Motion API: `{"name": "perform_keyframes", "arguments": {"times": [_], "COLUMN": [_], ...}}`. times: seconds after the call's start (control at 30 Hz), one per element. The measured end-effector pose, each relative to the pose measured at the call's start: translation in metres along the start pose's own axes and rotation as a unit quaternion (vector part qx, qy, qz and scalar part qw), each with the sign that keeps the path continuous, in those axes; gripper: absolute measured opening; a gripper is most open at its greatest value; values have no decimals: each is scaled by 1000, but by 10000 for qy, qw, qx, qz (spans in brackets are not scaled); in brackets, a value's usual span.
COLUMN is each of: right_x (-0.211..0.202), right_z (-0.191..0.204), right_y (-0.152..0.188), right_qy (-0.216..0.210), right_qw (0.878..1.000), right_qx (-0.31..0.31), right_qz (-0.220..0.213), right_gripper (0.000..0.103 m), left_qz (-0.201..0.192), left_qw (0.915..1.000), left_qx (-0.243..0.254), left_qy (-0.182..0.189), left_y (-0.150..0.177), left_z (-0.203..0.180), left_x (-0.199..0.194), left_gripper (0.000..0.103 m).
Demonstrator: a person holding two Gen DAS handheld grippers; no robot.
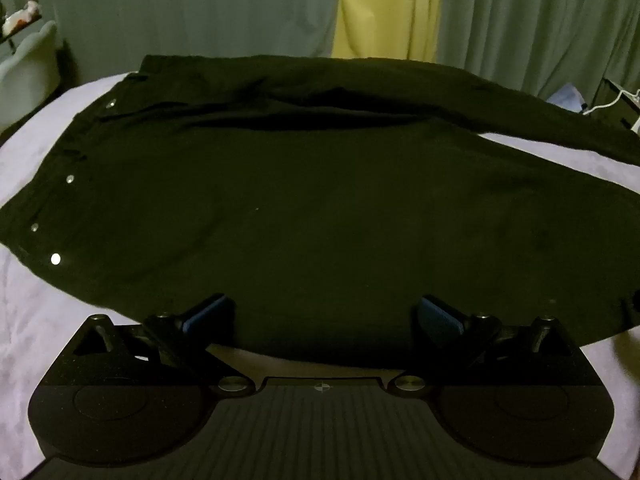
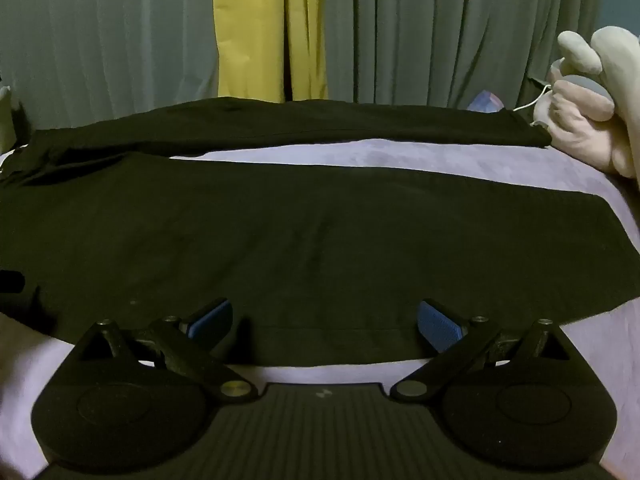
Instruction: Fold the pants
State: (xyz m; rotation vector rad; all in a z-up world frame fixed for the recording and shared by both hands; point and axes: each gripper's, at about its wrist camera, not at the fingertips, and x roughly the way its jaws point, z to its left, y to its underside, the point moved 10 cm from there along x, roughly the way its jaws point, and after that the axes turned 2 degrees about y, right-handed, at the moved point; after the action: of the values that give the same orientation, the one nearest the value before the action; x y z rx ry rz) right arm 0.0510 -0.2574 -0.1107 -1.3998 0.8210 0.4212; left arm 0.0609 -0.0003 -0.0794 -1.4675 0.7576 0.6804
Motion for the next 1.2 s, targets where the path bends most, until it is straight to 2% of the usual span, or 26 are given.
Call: {"name": "perform_keyframes", "arguments": {"times": [1.2], "right_x": [4], "right_z": [-4], "right_y": [4], "right_qy": [5], "right_qw": [10000], "right_qx": [31], "right_qz": [39], "right_gripper": [99], "left_qz": [19], "left_qw": [9999], "left_qx": [-9], "left_qy": [-98], "left_y": [4], "left_z": [2], "left_x": [1], "left_gripper": [103]}}
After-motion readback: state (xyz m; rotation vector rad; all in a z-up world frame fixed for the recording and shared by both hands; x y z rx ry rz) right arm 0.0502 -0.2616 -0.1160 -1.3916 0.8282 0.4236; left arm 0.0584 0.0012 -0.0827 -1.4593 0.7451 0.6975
